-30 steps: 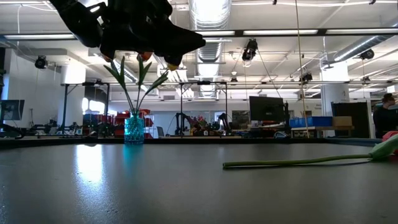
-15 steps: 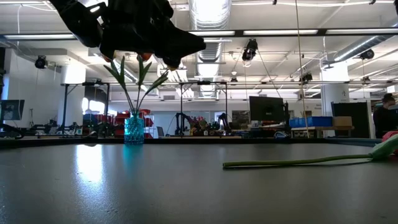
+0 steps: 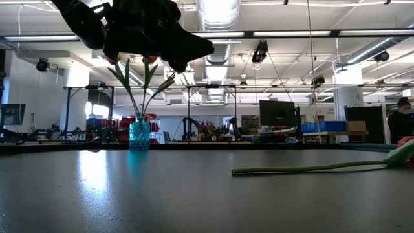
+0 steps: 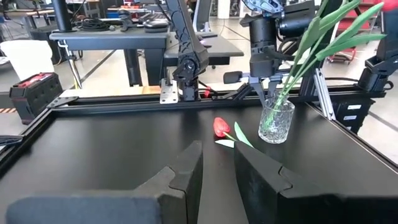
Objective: Sort flowers into vase by color
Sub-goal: Put the red flower into the transparent vase
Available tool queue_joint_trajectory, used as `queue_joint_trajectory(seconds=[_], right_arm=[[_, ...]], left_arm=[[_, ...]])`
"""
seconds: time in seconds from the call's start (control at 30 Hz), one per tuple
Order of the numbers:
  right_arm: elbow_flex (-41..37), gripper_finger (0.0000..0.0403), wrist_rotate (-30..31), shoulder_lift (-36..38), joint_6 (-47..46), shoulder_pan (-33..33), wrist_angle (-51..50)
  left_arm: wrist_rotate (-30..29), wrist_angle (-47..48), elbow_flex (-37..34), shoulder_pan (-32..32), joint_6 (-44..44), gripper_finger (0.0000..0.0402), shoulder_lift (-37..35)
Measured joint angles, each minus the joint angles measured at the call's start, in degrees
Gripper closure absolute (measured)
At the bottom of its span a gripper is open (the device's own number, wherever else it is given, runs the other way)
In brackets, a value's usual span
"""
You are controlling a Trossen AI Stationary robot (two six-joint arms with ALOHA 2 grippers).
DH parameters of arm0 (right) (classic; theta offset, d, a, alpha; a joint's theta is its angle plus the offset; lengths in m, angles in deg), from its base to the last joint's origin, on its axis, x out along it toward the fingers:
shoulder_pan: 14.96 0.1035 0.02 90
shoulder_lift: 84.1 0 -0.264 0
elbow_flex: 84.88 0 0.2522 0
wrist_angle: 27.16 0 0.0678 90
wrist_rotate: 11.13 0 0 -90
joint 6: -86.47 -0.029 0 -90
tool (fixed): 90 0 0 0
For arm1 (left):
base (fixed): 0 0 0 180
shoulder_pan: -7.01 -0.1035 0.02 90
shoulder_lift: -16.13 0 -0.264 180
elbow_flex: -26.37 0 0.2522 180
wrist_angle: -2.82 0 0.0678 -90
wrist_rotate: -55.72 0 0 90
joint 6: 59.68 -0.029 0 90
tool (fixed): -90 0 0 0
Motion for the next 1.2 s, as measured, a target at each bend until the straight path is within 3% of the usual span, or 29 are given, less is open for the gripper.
queue_joint_trajectory(seconds=[0.37,0.47,0.6,0.9,1.2], right_arm=[[0.0,0.0394,2.6,-2.0,2.6,-1.5,3.7],[0.0,0.0394,3.0,-2.0,3.7,-2.0,3.8],[0.0,0.0394,3.0,-2.0,4.5,-2.6,3.8],[0.0,0.0393,3.9,-2.0,4.8,-2.6,4.2],[0.0,0.0393,3.9,-2.5,6.2,-2.5,5.1]], left_arm=[[-0.8,2.5,0.0,0.2,5.1,0.0325,0.2],[-1.5,1.4,0.0,1.2,7.6,0.0325,3.2],[-1.4,-3.9,1.9,4.6,11.9,0.0325,12.4],[-1.2,-7.6,21.5,12.4,18.0,0.0325,35.5],[-0.9,9.1,41.6,14.7,18.4,0.0316,46.1]])
